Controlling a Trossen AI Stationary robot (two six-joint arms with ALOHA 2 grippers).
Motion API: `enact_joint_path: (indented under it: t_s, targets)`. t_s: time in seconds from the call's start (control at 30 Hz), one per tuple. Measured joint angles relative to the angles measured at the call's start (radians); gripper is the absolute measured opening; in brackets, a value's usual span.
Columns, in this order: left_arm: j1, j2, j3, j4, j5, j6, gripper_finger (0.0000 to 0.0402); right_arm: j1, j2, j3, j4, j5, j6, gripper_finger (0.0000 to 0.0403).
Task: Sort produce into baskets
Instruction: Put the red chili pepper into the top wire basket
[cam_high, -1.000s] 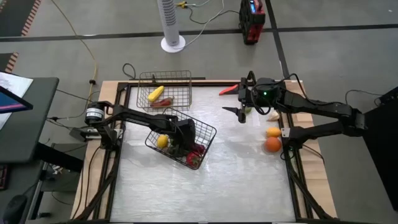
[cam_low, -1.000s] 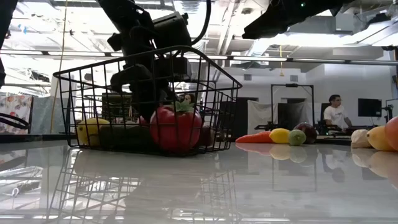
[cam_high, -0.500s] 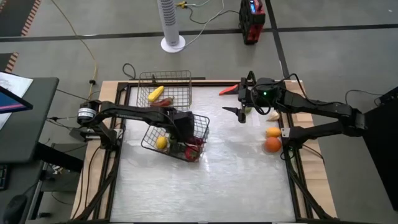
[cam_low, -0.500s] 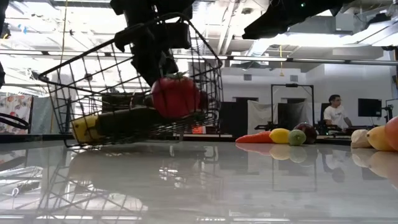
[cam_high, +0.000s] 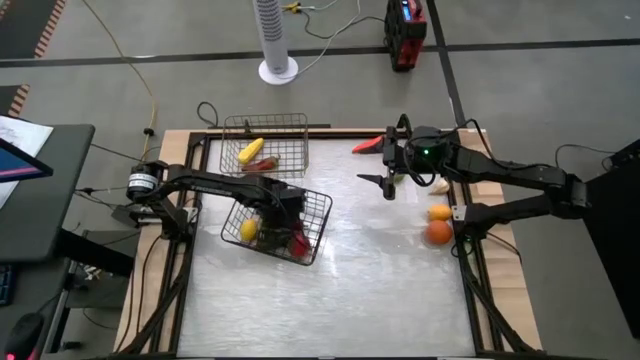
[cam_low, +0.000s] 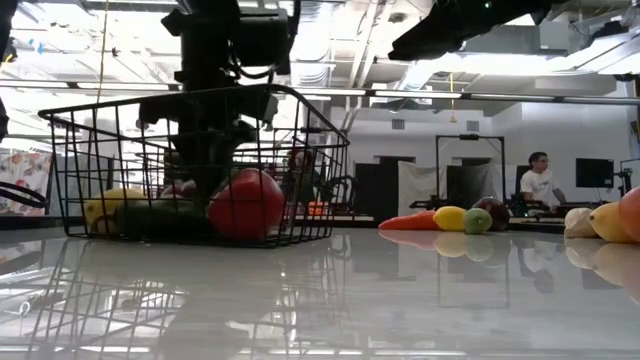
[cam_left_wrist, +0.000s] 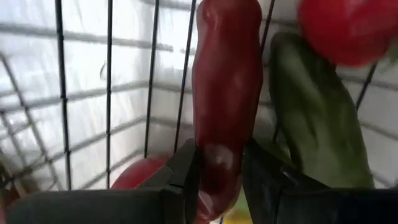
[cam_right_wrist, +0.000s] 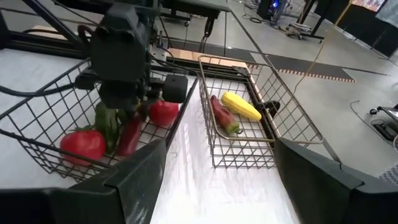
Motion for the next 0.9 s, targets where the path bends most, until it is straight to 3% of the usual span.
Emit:
enact_joint_path:
  t_s: [0.43,0.6,0.7,0.9]
  targets:
    - [0.012,-0.018,0.305,-0.343,-0.057,-0.005,0.008,0.0,0.0,0.0,-0.001,0.0,0.0,0.0325]
    - [0.065,-0.12,0.317,-0.341,-0.058,0.023,0.008,-0.001,0.0,0.0,-0.02,0.0,0.0,0.0325]
    - [0.126,-0.201,0.306,-0.308,-0.113,0.035,0.008,-0.001,0.0,0.0,-0.019,0.0,0.0,0.0325]
    - [0.319,-0.347,0.188,-0.075,-0.194,0.056,0.008,-0.001,0.0,0.0,0.001,0.0,0.0,0.0325]
